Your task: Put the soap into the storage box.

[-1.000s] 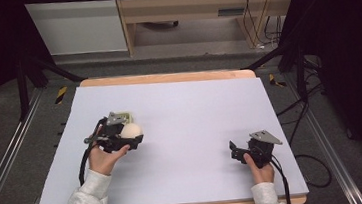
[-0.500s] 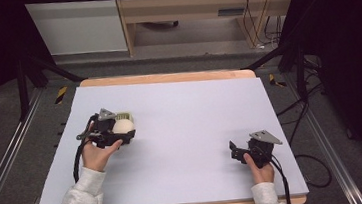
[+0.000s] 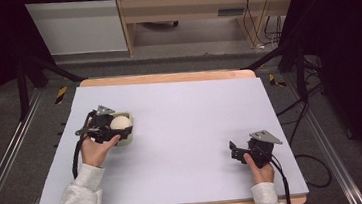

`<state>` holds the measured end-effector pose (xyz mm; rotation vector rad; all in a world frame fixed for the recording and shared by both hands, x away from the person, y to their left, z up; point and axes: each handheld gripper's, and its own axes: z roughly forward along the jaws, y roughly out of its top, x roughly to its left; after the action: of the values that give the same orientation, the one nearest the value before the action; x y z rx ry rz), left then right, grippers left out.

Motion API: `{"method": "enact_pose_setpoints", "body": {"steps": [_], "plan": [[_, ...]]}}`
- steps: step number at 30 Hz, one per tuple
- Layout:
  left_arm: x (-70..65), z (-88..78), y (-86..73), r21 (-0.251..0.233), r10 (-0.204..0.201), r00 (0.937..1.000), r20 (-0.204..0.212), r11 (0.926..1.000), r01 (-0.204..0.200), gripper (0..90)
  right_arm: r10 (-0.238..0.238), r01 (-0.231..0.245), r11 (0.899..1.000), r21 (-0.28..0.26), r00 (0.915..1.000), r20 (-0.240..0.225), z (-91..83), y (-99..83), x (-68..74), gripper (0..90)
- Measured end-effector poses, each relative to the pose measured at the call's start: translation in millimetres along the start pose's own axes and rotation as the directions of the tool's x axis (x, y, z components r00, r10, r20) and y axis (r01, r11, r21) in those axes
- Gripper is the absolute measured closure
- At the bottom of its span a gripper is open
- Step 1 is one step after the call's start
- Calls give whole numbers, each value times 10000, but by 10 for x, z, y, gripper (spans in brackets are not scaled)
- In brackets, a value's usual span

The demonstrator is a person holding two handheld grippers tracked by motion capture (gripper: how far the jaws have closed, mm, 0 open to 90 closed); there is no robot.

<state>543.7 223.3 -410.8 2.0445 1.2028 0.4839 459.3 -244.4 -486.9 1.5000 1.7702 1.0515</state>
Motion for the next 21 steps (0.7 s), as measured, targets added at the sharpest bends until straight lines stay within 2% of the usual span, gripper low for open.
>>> {"method": "enact_pose_setpoints", "body": {"steps": [7, 12, 15, 21], "plan": [[114, 93, 35, 48, -272, 9995, -168, 9996, 273, 242, -56, 56, 10000, 36, 10000, -26, 3, 2, 5, 35], [167, 144, 45, 132, -305, 9991, -300, 9994, 309, 242, -56, 56, 10000, 35, 10000, -16, 3, 1, 5, 35], [204, 164, 44, 248, -127, 9991, -402, 9996, 137, 242, -52, 52, 10000, 22, 10000, -11, 2, 1, 4, 36], [272, 168, 24, 210, -376, 9979, -520, 9990, 388, 242, -48, 48, 10000, 26, 10000, -9, 3, 1, 3, 35]]}}
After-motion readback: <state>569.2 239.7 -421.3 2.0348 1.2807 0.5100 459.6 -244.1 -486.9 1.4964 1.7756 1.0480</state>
